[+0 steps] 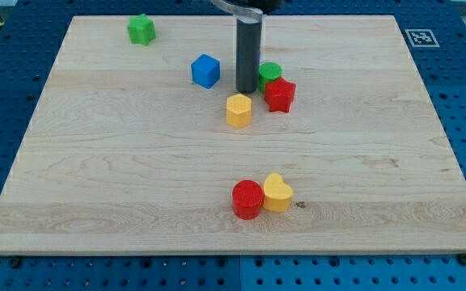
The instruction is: Push the blue cube towards the green star
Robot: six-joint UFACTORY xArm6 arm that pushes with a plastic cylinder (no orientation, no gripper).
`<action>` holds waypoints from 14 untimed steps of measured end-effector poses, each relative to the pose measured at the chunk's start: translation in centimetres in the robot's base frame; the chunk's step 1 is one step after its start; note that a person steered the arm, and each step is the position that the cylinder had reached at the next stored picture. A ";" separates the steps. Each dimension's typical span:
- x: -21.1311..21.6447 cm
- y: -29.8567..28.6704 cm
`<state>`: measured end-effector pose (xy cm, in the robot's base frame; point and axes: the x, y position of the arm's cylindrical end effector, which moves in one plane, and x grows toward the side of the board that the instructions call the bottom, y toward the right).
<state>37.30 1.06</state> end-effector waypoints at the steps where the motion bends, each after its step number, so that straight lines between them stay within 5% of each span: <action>1: 0.6 -1.0; 4: 0.4 -2.4; 7: -5.0 -8.5; 10: -2.3 -4.7; 14: -7.4 -4.5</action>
<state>29.87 -3.43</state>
